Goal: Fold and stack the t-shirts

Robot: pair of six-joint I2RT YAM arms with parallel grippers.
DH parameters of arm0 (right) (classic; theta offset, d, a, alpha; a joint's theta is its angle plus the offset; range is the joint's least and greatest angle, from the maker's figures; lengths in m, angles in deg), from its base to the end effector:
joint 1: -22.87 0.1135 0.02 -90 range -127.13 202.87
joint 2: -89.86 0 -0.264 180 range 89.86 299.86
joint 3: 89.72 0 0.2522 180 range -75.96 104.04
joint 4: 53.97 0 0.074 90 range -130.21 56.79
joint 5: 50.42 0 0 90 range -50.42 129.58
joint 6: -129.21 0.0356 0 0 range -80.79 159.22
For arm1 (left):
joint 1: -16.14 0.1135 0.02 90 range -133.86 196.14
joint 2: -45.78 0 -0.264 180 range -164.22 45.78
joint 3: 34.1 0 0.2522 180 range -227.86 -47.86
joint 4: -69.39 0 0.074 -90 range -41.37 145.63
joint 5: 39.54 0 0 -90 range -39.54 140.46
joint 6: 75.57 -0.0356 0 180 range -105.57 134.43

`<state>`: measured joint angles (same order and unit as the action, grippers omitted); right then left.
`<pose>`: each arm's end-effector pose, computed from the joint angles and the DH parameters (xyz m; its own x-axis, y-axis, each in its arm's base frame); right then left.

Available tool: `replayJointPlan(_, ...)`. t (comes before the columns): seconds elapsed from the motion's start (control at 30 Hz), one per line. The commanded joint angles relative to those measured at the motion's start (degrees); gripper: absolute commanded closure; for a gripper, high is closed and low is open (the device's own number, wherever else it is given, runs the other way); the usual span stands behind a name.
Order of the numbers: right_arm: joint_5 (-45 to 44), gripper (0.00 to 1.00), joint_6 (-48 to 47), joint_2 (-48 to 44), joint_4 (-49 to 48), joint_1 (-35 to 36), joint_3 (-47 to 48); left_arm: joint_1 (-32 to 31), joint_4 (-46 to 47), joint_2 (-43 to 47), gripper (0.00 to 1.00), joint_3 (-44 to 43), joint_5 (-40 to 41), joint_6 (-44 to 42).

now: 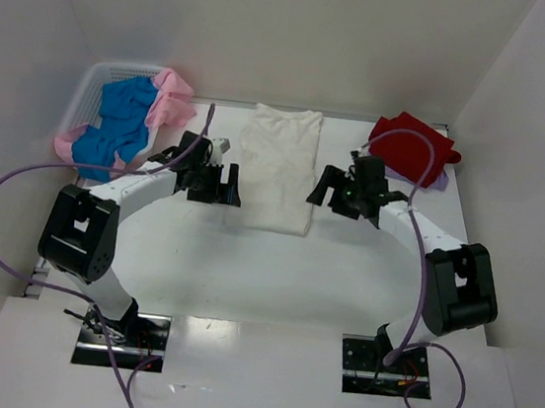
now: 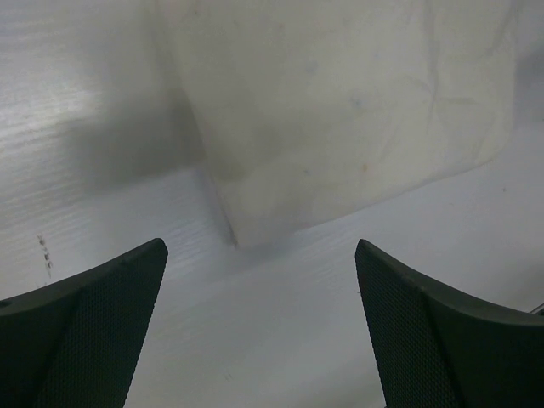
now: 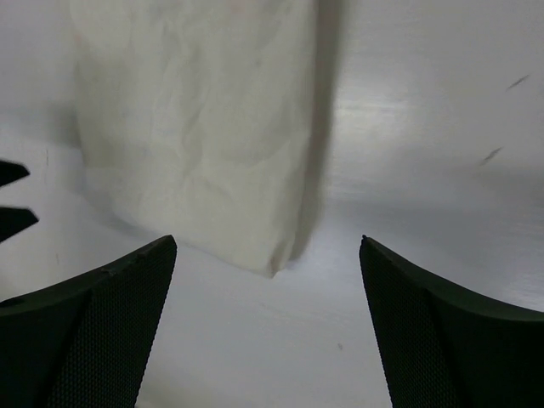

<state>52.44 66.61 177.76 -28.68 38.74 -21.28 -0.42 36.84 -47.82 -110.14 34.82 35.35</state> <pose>0.3108 0.0966 0.2168 -0.7939 0.2407 -0.5584 -0.0600 0.8828 0.4659 0.3294 -0.1079 0.2178 -0.8441 -0.1077 -0.5252 0.1486 0.8942 -0.4222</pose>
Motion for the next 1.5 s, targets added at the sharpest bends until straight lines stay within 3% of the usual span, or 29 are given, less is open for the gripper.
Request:
replayJointPlan(0.0,-0.9,0.07,3.1,-0.9,-1.6,6.2,-2.6,-1.0,0.0,-1.1,0.01,2.6,-0.1,1.5)
replayJointPlan(0.13,-2.8,0.08,4.9,-0.4,-1.6,9.5,-4.6,-2.2,0.5,-1.1,0.01,4.3,-0.1,2.2)
replayJointPlan(0.43,-8.7,0.08,6.0,-2.8,-1.6,9.5,-7.7,-2.7,2.3,-1.1,0.01,6.1,2.5,4.1)
replayJointPlan(0.77,-10.0,0.17,7.6,3.3,-3.3,9.5,-5.6,-2.7,6.0,-4.9,0.05,6.7,4.5,5.8)
replayJointPlan(1.0,-10.0,0.27,8.1,4.5,-5.1,9.5,-5.6,-2.7,6.6,-6.1,0.13,6.2,3.9,5.8)
replayJointPlan(1.2,-8.8,0.38,8.6,6.1,-6.8,9.5,-4.4,-2.7,7.0,-7.2,0.29,5.7,3.4,5.8)
replayJointPlan(1.47,-7.2,0.46,9.1,8.7,-7.9,9.5,-3.3,-2.7,7.1,-7.2,0.35,5.7,2.9,6.3)
